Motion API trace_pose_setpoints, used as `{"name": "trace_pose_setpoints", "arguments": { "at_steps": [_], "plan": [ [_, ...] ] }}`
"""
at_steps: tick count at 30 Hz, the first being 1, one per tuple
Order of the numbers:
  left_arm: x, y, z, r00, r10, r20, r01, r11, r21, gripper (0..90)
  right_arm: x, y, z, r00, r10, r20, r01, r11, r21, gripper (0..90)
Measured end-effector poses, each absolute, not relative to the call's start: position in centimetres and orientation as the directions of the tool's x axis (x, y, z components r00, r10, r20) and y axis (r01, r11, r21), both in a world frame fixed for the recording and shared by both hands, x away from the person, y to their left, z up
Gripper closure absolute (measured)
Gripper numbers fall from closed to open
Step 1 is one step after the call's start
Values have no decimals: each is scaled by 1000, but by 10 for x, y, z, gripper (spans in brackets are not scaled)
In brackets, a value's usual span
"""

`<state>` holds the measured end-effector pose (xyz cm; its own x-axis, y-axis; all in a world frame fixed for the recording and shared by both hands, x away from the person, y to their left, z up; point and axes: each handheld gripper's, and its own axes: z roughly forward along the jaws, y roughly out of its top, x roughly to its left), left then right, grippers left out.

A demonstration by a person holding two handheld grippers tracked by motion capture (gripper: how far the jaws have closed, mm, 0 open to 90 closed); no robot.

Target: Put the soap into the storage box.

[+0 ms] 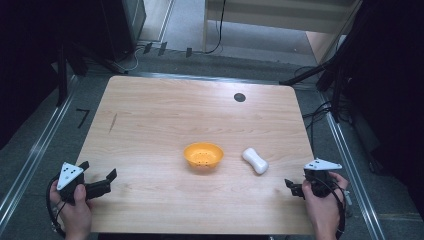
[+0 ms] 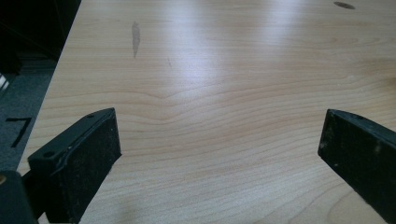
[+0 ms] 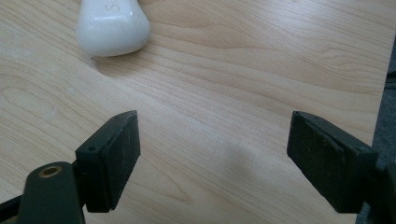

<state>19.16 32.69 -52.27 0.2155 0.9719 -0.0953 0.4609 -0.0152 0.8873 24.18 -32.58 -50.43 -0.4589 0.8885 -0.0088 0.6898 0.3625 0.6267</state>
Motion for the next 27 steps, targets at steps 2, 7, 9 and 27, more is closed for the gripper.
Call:
{"name": "trace_pose_setpoints", "arguments": {
  "at_steps": [2,7,9,27],
  "plan": [
    [192,327,-523,217,972,-95,461,-16,887,0,246,-321,-501,-470,883,-19,697,384,605,182],
    [191,326,-523,216,973,-87,457,-21,889,0,257,-307,-497,-487,873,-24,722,418,552,181],
    [191,327,-523,218,972,-91,459,-20,888,0,260,-303,-495,-497,868,-27,724,431,539,181],
    [192,327,-523,216,971,-103,463,-9,886,0,287,-271,-489,-539,842,-10,752,487,444,191]
  ]
}}
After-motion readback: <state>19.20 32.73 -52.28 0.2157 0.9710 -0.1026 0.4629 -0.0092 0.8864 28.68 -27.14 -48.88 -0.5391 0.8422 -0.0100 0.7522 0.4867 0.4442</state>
